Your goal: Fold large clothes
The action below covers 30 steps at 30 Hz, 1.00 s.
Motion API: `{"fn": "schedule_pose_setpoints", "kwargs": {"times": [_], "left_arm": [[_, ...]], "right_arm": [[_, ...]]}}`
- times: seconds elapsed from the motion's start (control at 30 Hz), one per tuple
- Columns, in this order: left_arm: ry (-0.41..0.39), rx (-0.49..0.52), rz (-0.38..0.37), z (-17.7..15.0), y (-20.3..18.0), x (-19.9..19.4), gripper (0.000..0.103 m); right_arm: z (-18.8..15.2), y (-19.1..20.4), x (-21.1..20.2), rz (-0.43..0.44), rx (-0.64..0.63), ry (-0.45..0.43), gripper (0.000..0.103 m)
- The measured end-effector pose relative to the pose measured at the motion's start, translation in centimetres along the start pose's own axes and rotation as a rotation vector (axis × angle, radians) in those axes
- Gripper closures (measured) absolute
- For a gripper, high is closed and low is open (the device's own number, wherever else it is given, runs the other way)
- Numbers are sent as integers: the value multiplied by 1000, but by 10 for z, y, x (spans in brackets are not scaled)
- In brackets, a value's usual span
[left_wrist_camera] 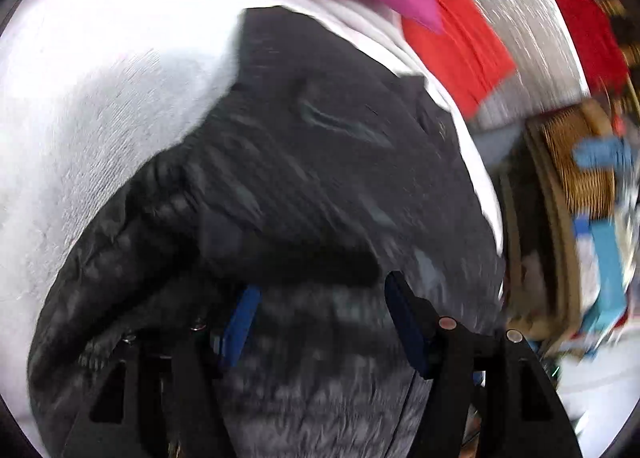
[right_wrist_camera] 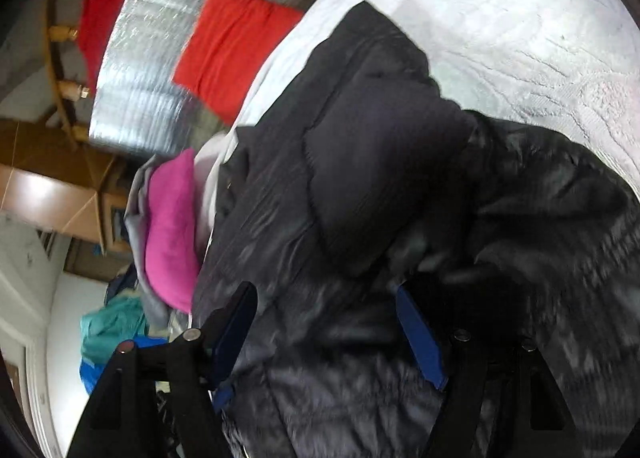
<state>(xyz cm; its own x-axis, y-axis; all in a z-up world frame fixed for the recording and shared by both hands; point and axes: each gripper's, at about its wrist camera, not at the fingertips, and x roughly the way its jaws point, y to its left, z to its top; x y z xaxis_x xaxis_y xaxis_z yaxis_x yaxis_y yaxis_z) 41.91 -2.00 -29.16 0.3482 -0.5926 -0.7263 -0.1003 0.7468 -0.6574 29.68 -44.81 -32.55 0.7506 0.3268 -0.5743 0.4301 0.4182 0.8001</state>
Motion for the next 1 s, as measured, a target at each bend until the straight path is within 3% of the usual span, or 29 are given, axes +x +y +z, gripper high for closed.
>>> {"fn": "schedule_pose_setpoints", "kwargs": {"times": [0.13,0.2,0.23,0.3,0.37,0.4,0.53,0.63,0.73,0.83,0.93,1.0], "left_arm": [[-47,-88,-77,21,10,5,37],[-85,-139,-134,30,17,5,37],[-90,-151,-146,31,17,8,37],[-102,-156,-153,36,19,11,48],[-119,-141,-139,38,19,9,69],[-124,-145,-153,36,19,7,71],[-156,-80,-147,24,10,-9,76],[-102,-37,-41,22,7,8,75],[-56,-103,-63,22,17,18,72],[-47,-87,-67,23,16,8,66],[-41,-104,-61,20,19,2,59],[-52,-101,-57,17,19,-3,57]], "right_arm": [[11,4,3,-3,-29,-95,33],[18,4,10,-17,-22,-105,58],[21,4,11,-11,-13,-101,60],[23,5,11,1,-20,-112,67],[21,18,1,-11,-89,-153,73],[19,22,-8,-13,-116,-172,74],[7,39,-29,-23,-203,-243,74],[12,24,-9,-104,-158,-171,74],[19,6,-2,-69,-76,-114,74],[23,8,-9,-21,-56,-97,70],[22,4,-14,-16,-19,-90,44],[22,0,-14,-14,10,-92,43]]}}
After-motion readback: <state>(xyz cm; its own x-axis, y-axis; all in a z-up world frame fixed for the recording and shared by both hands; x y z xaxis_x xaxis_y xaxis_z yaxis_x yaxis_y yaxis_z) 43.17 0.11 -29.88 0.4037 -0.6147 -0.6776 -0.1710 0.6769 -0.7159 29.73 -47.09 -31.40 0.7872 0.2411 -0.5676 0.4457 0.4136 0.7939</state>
